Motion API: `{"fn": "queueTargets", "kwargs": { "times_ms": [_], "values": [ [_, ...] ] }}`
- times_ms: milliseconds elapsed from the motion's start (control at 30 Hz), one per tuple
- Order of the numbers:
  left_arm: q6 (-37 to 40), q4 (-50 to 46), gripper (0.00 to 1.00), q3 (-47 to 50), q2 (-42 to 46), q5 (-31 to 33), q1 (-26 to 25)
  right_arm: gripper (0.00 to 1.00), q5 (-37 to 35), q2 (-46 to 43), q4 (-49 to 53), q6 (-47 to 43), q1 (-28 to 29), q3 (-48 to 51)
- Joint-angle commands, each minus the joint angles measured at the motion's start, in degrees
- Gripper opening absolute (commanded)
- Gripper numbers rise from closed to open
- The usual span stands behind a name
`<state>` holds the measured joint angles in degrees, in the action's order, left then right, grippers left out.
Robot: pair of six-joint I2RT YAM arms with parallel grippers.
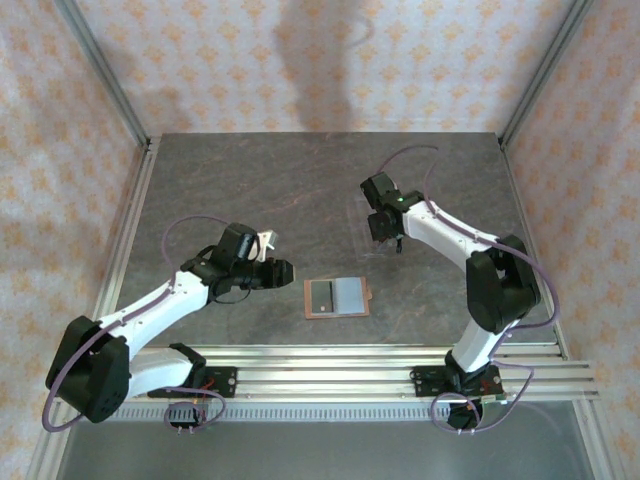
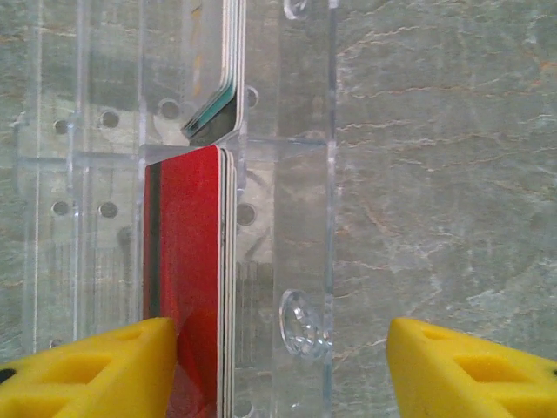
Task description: Put the credit cards into the card holder
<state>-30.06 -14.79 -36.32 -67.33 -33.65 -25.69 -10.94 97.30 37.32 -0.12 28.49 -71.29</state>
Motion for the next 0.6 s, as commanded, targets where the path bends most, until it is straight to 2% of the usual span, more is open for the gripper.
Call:
{"fn": "queueTargets", "kwargs": {
  "times_ms": [0, 100, 333, 567],
  "values": [
    [0.43, 0.66, 0.43, -0.04, -0.9, -0.23, 0.73, 0.62, -5.77, 0.35, 1.83, -0.41, 0.43, -1.49],
    [0.47, 1.15, 0.43, -0.21, -1.79, -0.95, 0.69, 0.61, -6.62, -0.16, 1.56, -0.41, 0.51, -1.24],
    [0.61, 1.26, 0.42, -0.45, -2.75, -1.54, 0.73, 0.5, -6.6, -0.62, 1.49, -0.79, 0.51, -0.98],
    [1.04, 0.86, 0.42, -0.63, -3.52, -1.77, 0.75, 0.34, -6.0, -0.27, 2.03, -1.1, 0.93, -1.35]
  ]
}}
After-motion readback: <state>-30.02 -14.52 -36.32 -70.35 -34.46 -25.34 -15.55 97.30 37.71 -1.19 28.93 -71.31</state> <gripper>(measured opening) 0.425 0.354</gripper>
